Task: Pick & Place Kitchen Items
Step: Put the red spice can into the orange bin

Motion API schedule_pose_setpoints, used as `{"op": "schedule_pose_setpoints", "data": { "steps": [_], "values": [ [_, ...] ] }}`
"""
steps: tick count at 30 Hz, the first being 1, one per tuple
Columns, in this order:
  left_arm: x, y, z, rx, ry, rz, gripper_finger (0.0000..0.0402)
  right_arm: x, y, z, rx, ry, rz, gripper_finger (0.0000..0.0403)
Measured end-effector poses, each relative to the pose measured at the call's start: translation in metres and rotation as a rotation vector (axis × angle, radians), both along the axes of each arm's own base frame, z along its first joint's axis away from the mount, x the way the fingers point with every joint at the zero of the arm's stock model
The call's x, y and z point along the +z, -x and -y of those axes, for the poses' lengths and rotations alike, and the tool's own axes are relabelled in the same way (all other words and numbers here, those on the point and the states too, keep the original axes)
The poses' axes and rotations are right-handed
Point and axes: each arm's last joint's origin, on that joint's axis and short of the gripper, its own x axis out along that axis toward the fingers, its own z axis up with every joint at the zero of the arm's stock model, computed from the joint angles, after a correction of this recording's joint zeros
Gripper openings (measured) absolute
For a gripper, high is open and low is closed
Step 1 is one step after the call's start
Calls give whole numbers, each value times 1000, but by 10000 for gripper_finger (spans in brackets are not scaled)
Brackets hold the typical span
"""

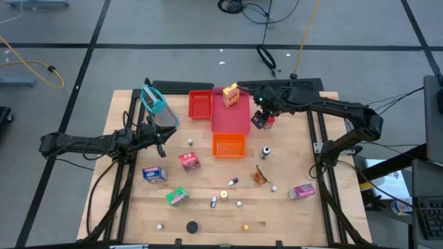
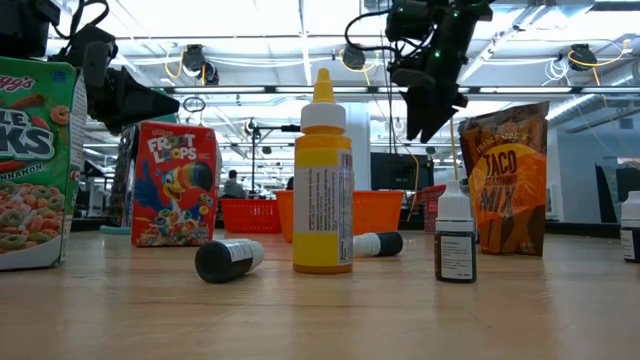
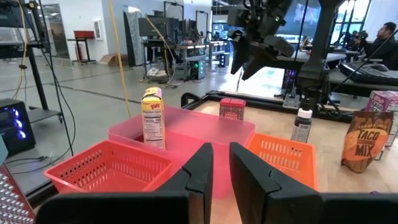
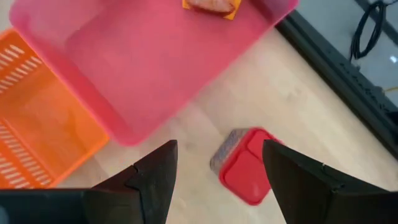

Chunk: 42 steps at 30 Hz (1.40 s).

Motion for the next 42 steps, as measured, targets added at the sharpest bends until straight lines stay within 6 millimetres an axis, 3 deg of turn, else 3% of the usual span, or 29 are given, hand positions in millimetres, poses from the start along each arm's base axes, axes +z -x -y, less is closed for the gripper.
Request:
{"op": "schedule_pose_setpoints", "data": {
  "steps": [7, 17, 25, 33, 42],
  "values": [
    [0, 0, 0, 0, 3, 1, 51, -7, 7, -2, -92, -26, -55, 227],
    [0, 0, 0, 0, 1, 0, 51, -48, 12, -3, -168, -43, -63, 227],
    [0, 0, 0, 0, 2, 1, 51, -64, 20, 2, -264, -12, -83, 227],
    [0, 0, 0, 0, -1, 0, 51, -75, 20, 1, -266, 10, -52, 232],
    [0, 0, 0, 0, -2, -2, 51, -72, 21, 1, -258, 23, -26, 233]
  ]
}}
